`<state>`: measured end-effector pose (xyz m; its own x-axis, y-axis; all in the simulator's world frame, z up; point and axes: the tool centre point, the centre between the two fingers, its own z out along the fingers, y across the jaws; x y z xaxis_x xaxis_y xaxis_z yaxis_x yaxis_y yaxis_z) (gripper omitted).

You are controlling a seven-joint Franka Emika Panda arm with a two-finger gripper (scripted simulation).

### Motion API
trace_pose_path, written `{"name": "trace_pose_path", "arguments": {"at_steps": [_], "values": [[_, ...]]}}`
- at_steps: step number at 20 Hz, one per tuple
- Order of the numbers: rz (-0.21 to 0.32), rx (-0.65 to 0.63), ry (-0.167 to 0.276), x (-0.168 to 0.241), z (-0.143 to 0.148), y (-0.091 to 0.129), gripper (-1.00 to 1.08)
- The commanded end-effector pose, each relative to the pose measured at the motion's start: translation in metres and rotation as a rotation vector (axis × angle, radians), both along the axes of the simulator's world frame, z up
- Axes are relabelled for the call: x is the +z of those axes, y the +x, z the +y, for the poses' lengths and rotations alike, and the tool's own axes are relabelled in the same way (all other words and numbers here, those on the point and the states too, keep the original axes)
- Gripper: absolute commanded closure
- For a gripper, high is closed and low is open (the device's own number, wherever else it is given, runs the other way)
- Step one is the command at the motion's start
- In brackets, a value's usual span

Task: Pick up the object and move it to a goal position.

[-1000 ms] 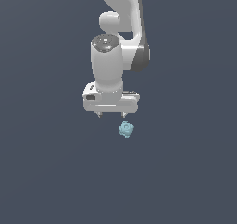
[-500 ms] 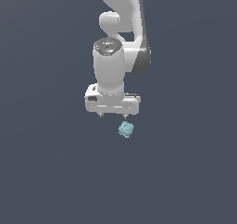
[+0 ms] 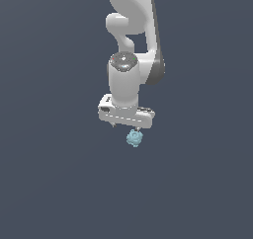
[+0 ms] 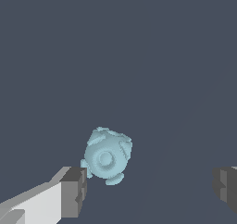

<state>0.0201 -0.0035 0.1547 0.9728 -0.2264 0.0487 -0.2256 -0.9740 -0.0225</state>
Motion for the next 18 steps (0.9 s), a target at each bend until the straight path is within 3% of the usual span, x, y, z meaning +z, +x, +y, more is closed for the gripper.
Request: {"name": "trace_pose_path", "arguments": {"at_steps": [1, 18], "values": [[0.009, -0.050, 0.002, -0.010, 0.007, -0.001, -0.92], [0.051, -0.312, -0.001, -0.061, 0.042, -0.012, -0.92]]}}
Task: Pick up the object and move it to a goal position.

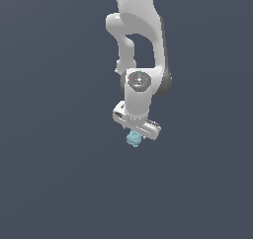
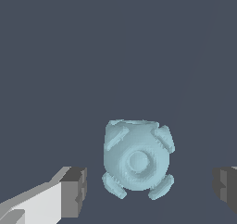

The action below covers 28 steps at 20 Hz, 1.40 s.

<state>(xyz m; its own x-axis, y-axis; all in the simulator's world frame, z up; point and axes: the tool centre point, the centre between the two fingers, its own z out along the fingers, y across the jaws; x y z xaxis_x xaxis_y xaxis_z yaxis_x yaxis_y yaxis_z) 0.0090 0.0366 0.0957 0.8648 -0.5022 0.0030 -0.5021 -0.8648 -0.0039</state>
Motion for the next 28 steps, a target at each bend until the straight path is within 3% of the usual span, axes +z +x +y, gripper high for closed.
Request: {"name": "trace_pose_path", "arguments": {"at_steps": [1, 10, 24, 25, 28], "values": [[0.002, -0.020, -0.001, -0.004, 0.002, -0.001, -0.92], [0.005, -0.030, -0.002, -0.009, 0.004, -0.002, -0.92], [0.005, -0.034, -0.002, -0.056, 0.004, -0.002, -0.92], [0.005, -0.034, -0.002, -0.056, 0.004, -0.002, 1.08], [0.005, -0.034, -0.002, -0.056, 0.004, -0.002, 1.08]]}}
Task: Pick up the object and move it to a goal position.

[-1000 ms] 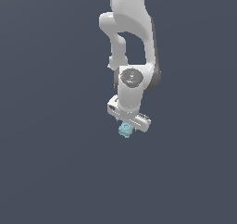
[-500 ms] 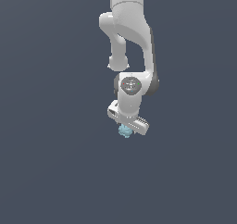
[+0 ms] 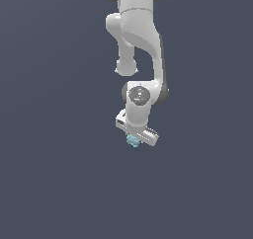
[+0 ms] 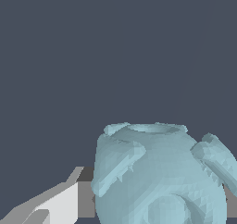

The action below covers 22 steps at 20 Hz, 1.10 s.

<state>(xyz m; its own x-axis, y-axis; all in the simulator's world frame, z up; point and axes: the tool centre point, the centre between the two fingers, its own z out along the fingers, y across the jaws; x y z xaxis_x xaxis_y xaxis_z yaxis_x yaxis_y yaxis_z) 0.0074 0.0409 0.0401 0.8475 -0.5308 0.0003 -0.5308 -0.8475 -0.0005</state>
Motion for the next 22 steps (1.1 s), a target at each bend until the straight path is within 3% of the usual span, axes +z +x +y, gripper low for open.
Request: {"name": "trace_pose_path", "arguments": {"at_steps": [1, 12, 22], "values": [[0.001, 0.000, 0.000, -0.001, 0.000, 0.000, 1.08], [0.000, 0.000, 0.000, 0.006, 0.000, 0.003, 1.08], [0.000, 0.000, 0.000, 0.052, -0.001, 0.032, 1.08]]}}
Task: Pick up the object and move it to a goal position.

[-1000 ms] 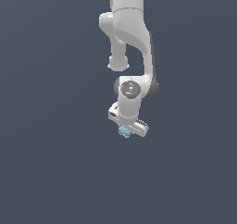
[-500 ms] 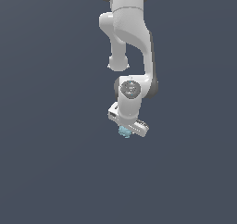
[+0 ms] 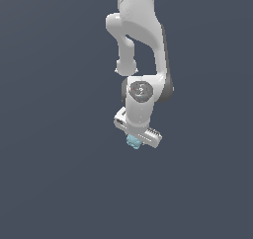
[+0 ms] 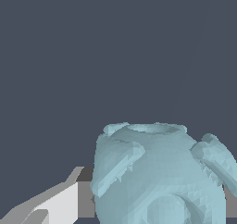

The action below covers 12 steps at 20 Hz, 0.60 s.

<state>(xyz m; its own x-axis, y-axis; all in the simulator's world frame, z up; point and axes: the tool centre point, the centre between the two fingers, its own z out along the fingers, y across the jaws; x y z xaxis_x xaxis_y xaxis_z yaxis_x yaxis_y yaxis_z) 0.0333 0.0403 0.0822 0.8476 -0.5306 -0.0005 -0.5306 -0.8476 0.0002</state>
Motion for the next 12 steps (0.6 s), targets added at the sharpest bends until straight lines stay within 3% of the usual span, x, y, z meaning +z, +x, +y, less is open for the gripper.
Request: {"name": "trace_pose_path", "arguments": {"at_steps": [1, 12], "values": [[-0.001, 0.000, 0.000, 0.016, 0.000, 0.010, 1.08], [-0.001, 0.000, 0.000, 0.094, -0.002, 0.060, 1.08]]}}
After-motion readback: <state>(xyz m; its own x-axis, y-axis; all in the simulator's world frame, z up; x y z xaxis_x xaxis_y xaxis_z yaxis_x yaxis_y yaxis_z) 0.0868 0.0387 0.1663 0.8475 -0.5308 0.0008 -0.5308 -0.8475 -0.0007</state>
